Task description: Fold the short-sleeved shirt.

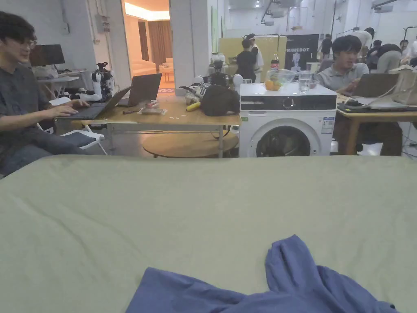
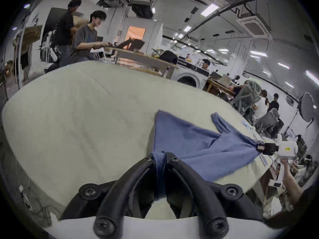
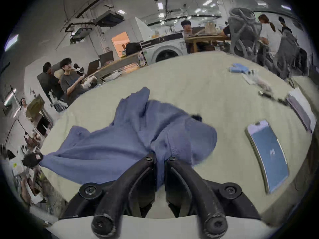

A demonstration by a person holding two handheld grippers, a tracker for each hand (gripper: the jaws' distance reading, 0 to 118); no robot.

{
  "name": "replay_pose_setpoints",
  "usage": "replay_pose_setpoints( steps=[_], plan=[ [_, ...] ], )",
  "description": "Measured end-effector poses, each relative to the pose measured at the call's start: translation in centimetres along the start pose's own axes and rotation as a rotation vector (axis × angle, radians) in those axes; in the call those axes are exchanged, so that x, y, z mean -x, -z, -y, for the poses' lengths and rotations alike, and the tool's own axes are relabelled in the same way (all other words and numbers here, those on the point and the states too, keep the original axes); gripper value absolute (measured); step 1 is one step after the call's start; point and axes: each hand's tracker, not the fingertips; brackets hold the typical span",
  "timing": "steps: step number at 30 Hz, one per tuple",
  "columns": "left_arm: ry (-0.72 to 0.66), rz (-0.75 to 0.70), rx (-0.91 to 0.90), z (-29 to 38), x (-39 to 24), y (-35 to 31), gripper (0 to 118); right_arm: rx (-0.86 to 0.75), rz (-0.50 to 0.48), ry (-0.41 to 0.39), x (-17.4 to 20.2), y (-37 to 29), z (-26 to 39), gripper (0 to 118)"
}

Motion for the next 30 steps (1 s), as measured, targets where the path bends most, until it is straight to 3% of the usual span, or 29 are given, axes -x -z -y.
replay_pose_setpoints(
  steps=[2,3,4,6,7,10,17,20,21,23,24,25,30],
  plan=[
    [-0.013,-0.002,0.037,1.0,0.3,0.1,5,0.031,0.004,-0.023,-0.1,0.0,0.6,5],
    [-0.011,-0.008,0.029,1.2,0.4,-0.1,12,0.049,0.013,-0.041,-0.1,-0.1,0.8,7],
    [-0.004,-0.016,0.031,1.1,0.3,-0.3,35,0.025,0.021,-0.055,-0.1,-0.4,1.2,17],
    [0.046,-0.039,-0.015,0.6,-0.3,-1.2,90,-0.026,0.060,-0.091,-0.2,-1.5,1.3,55],
    [0.068,-0.039,-0.054,-0.2,-0.8,-1.8,97,-0.075,0.055,-0.096,-0.1,-2.3,1.2,71],
    [0.150,-0.062,-0.145,-2.3,-3.5,-3.2,97,-0.188,0.011,-0.102,0.8,-4.9,0.1,72],
    [0.282,-0.019,-0.382,-5.5,-10.7,-5.8,97,-0.392,-0.053,-0.242,5.2,-9.7,-2.9,72],
    [0.278,0.058,-0.418,-5.8,-12.3,-6.8,87,-0.411,-0.093,-0.274,6.6,-10.6,-3.0,68],
    [0.271,0.063,-0.420,-5.8,-12.8,-7.0,74,-0.418,-0.096,-0.278,7.1,-10.7,-2.9,59],
    [0.270,0.058,-0.423,-5.7,-13.3,-7.4,23,-0.429,-0.092,-0.296,7.9,-10.8,-2.7,17],
    [0.278,0.057,-0.423,-5.6,-13.4,-7.7,5,-0.431,-0.097,-0.314,8.0,-10.6,-2.8,5],
    [0.290,0.047,-0.419,-5.6,-13.2,-7.6,0,-0.430,-0.096,-0.321,8.3,-10.5,-2.7,0],
    [0.282,0.023,-0.410,-5.8,-12.1,-8.9,0,-0.434,-0.109,-0.325,9.0,-10.0,-2.8,0]
  ],
)
